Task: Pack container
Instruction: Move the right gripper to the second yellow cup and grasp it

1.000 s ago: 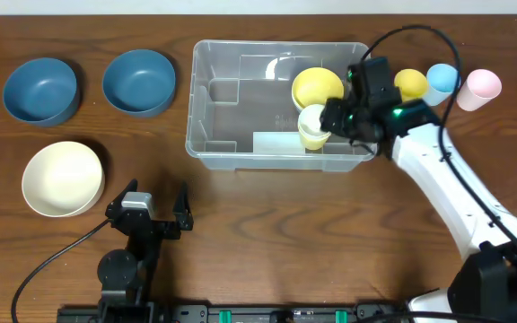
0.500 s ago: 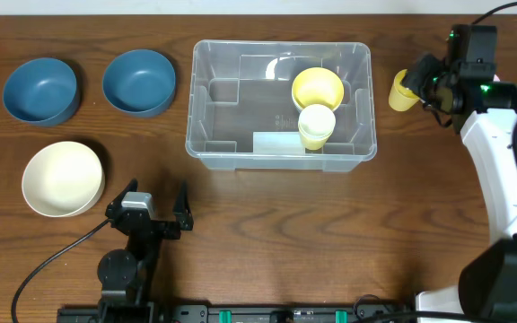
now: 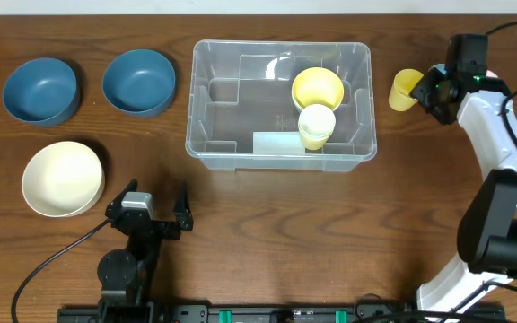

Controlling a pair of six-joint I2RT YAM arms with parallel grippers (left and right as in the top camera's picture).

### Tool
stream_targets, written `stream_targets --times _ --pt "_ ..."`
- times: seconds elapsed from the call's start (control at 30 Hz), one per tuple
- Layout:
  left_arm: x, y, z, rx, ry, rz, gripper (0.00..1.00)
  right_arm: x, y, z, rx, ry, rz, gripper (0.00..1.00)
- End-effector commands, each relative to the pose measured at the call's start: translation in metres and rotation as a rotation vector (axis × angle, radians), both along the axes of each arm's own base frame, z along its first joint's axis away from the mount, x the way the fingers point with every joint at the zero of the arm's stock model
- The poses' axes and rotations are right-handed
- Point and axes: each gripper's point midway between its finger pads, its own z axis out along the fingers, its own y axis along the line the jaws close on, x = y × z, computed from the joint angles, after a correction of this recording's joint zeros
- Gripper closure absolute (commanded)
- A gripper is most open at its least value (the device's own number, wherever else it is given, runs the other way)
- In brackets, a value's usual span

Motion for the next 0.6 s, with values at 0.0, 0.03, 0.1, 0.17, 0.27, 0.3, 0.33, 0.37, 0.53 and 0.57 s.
stream_targets --times 0.0,0.03,0.1,0.17,0.27,0.3,0.33,0.37,0.53,0.57 --pt "-0.001 -0.001 -0.015 -0.002 0.046 -0.006 0.02 0.005 -0.004 -0.008 0.007 0.001 -0.023 0.51" --pt "-0.001 -0.001 -0.015 -0.002 0.046 -0.006 0.02 0.007 -0.004 -0.012 0.007 0.003 -0.022 0.52" --pt "-0.001 -0.001 -0.015 -0.002 0.046 -0.006 0.02 0.01 -0.001 -0.02 0.017 0.008 -0.014 0.53" --pt "-0.001 -0.001 -0.015 -0.002 0.046 -0.006 0.02 0.013 0.003 -0.029 0.037 0.014 -0.002 0.53" --pt "-0.001 -0.001 -0.015 -0.002 0.046 -0.006 0.02 0.014 0.006 -0.041 0.056 0.028 0.006 0.55" --pt "-0.001 -0.001 -0.015 -0.002 0.046 -0.006 0.02 0.014 0.006 -0.044 0.058 0.034 0.006 0.58" --pt "-0.001 -0.001 -0.015 -0.002 0.046 -0.006 0.02 0.014 0.006 -0.046 0.058 0.038 0.006 0.62" --pt "-0.001 -0.001 -0.015 -0.002 0.046 -0.006 0.02 0.013 0.006 -0.047 0.058 0.041 0.006 0.73" --pt "-0.001 -0.001 -0.015 -0.002 0.046 -0.006 0.02 0.012 0.01 -0.044 0.083 0.04 0.018 0.99" --pt "-0.001 -0.001 -0.015 -0.002 0.046 -0.006 0.02 0.012 0.012 -0.042 0.091 0.039 0.021 0.99"
